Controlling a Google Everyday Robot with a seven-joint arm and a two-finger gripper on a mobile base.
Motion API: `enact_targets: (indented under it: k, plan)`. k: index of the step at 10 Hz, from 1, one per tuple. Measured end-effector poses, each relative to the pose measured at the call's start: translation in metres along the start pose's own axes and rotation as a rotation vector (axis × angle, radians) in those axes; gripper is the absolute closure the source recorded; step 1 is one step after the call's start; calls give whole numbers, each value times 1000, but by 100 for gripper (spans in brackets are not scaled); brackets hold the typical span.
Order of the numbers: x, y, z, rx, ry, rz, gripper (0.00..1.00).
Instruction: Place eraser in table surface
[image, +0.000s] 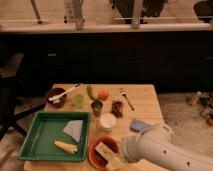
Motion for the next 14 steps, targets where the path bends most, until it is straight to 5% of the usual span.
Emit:
enact_targets:
  k: [5, 11, 14]
  plan:
    - [0, 11, 39, 15, -16, 14, 20]
    - [17, 7, 65, -13, -26, 21, 21]
    - [20, 6, 69, -22, -23, 19, 47]
